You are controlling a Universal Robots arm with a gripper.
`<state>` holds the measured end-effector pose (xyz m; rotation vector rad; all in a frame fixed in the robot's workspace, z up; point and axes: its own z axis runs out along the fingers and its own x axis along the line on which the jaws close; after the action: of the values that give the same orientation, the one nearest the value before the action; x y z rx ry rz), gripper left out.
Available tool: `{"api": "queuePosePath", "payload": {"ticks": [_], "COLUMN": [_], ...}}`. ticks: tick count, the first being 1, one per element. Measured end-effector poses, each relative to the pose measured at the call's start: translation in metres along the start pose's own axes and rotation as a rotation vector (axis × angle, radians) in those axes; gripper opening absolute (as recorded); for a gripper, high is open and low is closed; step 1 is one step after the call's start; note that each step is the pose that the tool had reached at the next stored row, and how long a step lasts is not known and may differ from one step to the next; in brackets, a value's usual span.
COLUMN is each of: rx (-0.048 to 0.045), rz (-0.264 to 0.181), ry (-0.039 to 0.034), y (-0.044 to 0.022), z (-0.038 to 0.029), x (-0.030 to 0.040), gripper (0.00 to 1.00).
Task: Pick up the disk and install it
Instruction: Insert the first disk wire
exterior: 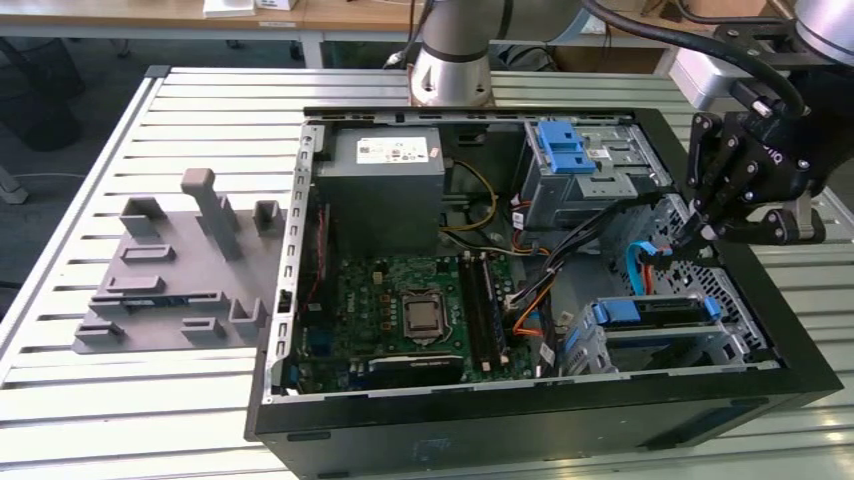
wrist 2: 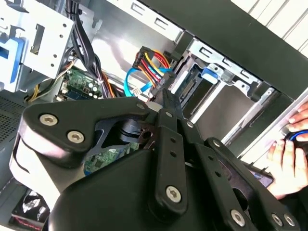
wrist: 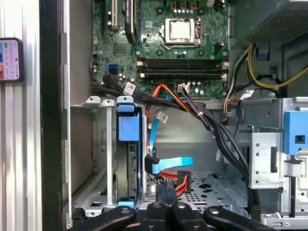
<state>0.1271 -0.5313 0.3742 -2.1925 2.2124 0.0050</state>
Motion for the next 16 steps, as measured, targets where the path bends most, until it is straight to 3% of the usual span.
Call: {"api": "queuePosePath", "payload": {"ticks": [8, 9, 12, 14, 16], "rx": [0.0017, 0.0026, 0.0037, 0.0038, 0.0038], "rz": [0.0, 0.0, 0.0, 0.0, 0.0], "ry": [0.0013, 0.0021, 0.0028, 0.0042, 0.0083], "y": [0.0, 0.0001, 0.0001, 0.0002, 0.0002], "z": [0.0011, 0.0016, 0.0032, 0.005, 0.0076], "x": [-0.0002, -0.0002, -0.0008, -0.0028, -0.0076], "gripper": [0.11, 0.17, 0.17, 0.25, 0.25]}}
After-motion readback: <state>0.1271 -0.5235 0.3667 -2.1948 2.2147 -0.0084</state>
